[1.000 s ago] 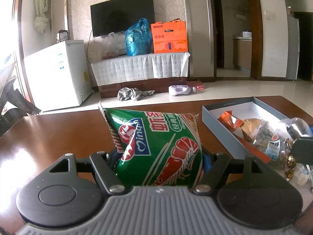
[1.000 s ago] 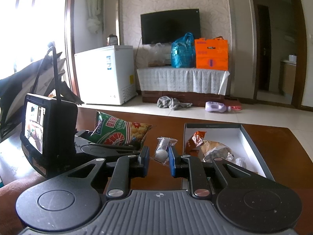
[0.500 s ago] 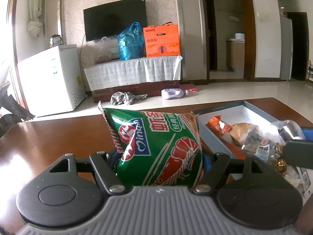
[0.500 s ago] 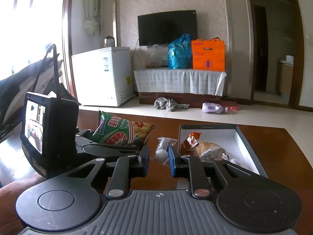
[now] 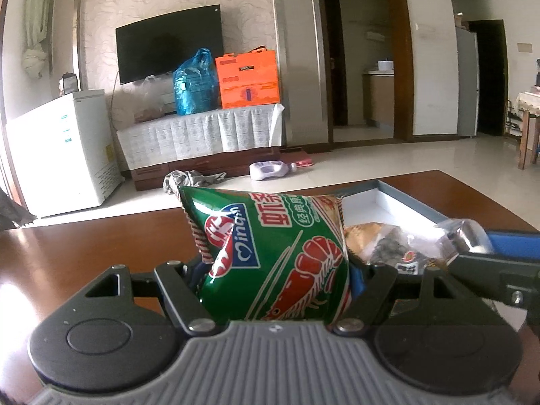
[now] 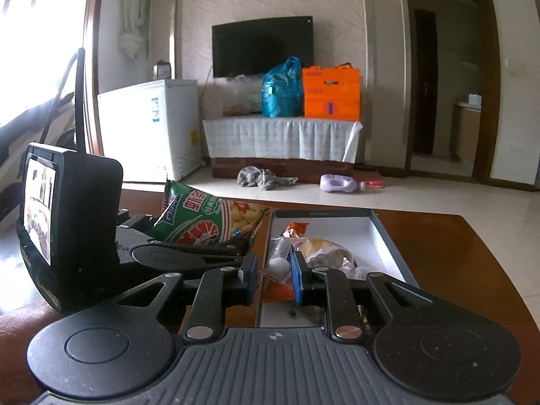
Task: Organize snacks
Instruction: 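Carry the green bag and clear candy together over the grey box, then lower both grippers into the grey box with the bag and candy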
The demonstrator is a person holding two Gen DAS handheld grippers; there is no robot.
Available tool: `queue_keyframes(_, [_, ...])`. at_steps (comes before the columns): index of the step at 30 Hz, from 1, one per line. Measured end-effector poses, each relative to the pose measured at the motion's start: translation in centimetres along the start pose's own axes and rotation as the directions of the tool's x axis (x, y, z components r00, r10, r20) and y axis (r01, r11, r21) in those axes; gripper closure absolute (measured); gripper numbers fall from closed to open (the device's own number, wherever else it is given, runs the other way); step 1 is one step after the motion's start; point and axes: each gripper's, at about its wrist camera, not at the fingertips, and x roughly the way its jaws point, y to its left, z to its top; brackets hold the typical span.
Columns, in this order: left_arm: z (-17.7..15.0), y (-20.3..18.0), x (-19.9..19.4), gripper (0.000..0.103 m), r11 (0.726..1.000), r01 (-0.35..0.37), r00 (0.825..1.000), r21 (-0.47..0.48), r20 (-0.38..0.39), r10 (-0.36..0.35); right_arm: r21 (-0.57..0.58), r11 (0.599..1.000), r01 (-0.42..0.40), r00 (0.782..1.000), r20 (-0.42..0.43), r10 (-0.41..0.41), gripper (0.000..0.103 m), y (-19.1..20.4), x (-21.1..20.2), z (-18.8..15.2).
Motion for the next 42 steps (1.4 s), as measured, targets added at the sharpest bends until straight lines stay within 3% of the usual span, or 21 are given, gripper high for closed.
queue_keyframes(21, [0.4,-3.7,2.2,0.029,0.998,0.06,0.998,0.001,0.002,-0.06,0.028,0.996,0.079,0.997,-0.005,-0.079,0.081,-0.3,-0.2,-0.7])
queue_keyframes(42, [0.4,-3.4,2.7,0.029,0.996,0.086,0.996,0.035,0.022,-0.087,0.041,0.993,0.106,0.994,-0.024,-0.105,0.081,0.0,0.1,-0.9])
